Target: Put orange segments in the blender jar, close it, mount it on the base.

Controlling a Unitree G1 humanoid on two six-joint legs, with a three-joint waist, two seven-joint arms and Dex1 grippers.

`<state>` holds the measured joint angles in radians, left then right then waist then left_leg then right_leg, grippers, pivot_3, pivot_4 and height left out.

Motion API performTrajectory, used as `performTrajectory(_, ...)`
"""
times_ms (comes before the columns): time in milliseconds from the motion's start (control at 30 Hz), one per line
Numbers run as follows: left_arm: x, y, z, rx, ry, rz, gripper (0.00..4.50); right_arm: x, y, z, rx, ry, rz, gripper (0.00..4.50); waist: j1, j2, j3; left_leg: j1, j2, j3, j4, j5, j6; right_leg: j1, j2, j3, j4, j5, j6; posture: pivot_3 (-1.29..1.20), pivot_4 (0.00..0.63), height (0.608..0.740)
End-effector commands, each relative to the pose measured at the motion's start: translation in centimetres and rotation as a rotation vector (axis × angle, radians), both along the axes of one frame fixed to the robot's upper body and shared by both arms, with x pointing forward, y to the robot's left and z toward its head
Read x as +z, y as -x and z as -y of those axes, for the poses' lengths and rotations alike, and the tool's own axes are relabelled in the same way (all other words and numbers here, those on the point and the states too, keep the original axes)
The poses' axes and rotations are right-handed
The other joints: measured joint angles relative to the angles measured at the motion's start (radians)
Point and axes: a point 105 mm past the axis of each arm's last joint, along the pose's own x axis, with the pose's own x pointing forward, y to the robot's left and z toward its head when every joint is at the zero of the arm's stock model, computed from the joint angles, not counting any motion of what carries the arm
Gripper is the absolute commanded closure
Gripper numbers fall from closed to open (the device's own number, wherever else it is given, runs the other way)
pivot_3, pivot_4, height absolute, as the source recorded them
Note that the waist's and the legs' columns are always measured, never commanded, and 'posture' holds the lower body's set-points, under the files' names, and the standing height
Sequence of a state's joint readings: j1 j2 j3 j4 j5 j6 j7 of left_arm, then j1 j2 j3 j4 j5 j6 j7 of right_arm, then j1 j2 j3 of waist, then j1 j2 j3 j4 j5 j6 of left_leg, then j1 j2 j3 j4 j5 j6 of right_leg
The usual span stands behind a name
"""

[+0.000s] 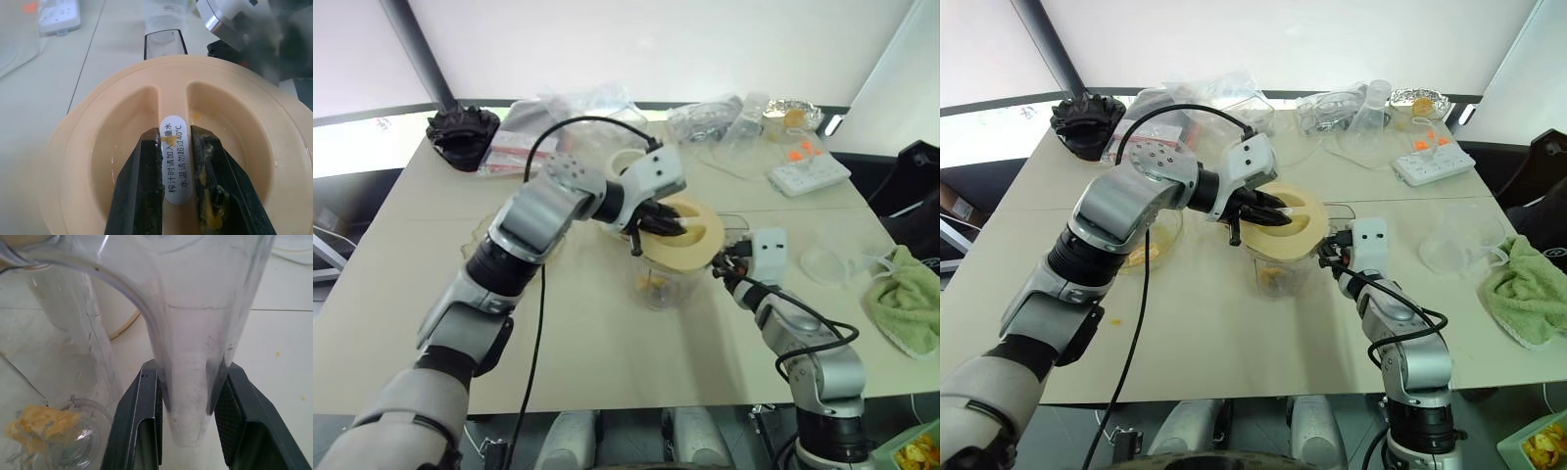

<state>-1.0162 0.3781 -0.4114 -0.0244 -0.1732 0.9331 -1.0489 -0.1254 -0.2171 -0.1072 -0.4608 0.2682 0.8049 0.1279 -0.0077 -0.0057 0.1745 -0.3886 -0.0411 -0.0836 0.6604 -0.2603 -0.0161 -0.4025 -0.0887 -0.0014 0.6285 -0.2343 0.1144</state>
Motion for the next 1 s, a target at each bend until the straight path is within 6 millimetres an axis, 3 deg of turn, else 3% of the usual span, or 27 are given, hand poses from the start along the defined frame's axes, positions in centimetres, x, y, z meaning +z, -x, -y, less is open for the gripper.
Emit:
performTrajectory(33,-9.9,-3.1,-8.2,0.481,-0.312,-0.223,4.22,7.5,0.2,0.7,-0.016,-0.035,0.304,3.67,0.0,0.0,0.0,0.0,0.0,0.0,0.0,0.0,0.0,0.0,0.0,0.0,0.0,0.0,0.0,0.0,0.15,0.74)
performTrajectory(233,-10.0,-2.4,-8.6,0.555,-0.306,-0.294,4.22,7.3,0.3,0.2,0.008,-0.041,0.293,3.67,-0.004,0.0,0.0,0.0,0.0,0.0,-0.001,0.0,0.0,0.0,0.0,0.0,0.0,0.0,0.001,0.0,0.15,0.74)
performTrajectory(633,-8.1,-2.9,-7.0,0.503,-0.191,-0.18,4.22,7.2,0.1,0.2,0.027,-0.023,0.29,3.67,0.0,0.0,0.0,0.0,0.0,0.0,-0.003,0.0,0.0,-0.001,0.0,0.0,-0.001,-0.001,0.0,0.0,0.15,0.74)
performTrajectory(800,-7.2,-3.2,-6.4,0.493,-0.126,-0.131,1.96,7.4,0.1,0.2,0.031,-0.014,0.291,3.67,-0.002,0.0,0.0,0.0,0.0,0.0,-0.004,0.0,0.0,-0.002,-0.001,0.001,-0.001,-0.001,0.0,0.0,0.15,0.74)
performTrajectory(1000,-4.7,-3.1,-4.7,0.383,0.081,-0.06,1.96,7.2,0.2,0.4,0.032,0.007,0.285,3.67,0.0,0.0,0.0,0.0,0.0,0.001,-0.008,0.0,-0.001,-0.003,-0.001,0.001,-0.005,0.001,-0.004,0.0,0.15,0.74)
